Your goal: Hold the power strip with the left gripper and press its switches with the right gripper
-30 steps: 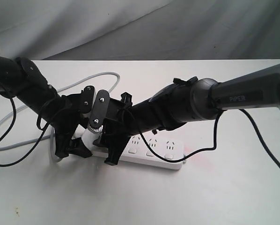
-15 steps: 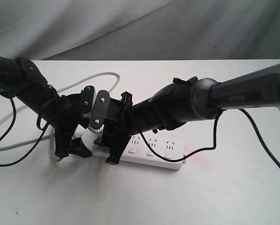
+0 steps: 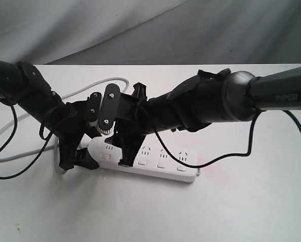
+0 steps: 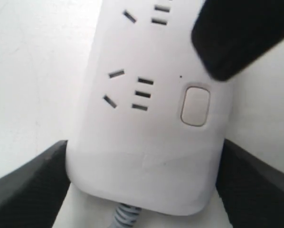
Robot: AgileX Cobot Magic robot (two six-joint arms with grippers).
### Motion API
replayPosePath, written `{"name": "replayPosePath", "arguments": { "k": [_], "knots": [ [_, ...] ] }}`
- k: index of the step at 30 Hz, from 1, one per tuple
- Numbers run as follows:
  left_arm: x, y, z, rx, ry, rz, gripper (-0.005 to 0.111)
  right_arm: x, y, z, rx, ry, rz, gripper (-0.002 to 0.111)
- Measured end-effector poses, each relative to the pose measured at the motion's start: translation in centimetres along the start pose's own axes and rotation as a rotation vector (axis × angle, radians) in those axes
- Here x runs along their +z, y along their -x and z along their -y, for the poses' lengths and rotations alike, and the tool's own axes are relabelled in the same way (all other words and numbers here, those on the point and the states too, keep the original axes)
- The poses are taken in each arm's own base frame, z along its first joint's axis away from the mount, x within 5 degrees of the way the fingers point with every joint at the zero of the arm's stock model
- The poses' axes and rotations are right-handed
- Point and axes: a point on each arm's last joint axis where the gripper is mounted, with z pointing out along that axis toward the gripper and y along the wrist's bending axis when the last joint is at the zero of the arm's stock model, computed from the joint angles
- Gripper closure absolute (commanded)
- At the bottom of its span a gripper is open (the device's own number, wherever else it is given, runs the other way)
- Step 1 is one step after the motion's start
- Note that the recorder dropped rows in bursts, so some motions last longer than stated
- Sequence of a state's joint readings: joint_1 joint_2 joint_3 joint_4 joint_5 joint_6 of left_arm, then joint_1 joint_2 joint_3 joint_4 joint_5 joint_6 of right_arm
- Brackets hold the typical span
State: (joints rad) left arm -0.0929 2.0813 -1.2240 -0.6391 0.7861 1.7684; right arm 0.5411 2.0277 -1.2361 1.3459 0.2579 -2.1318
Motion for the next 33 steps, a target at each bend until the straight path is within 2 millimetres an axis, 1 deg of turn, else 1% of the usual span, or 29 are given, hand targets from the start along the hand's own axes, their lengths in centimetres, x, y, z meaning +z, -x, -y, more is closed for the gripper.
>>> {"name": "replayPosePath", "arguments": {
  "k": [4,8,17,28,33],
  "knots": [
    [0.0,0.0,0.0,0.0,0.0,0.0,0.034,-0.7,-1.0,-1.0,0.004,0.019,-0.034,0.054],
    [0.0,0.0,0.0,0.0,0.0,0.0,0.034,-0.6,-1.9,-1.9,0.009,0.039,-0.062,0.054],
    [0.0,0.0,0.0,0.0,0.0,0.0,0.034,-0.6,-2.3,-1.4,0.007,-0.014,-0.1,0.054],
    [0.0,0.0,0.0,0.0,0.0,0.0,0.034,-0.6,-2.4,-1.3,0.038,-0.023,-0.099,0.054],
    [0.0,0.0,0.0,0.0,0.0,0.0,0.034,0.1,-3.0,-1.7,0.049,-0.006,-0.114,0.054]
  ]
}}
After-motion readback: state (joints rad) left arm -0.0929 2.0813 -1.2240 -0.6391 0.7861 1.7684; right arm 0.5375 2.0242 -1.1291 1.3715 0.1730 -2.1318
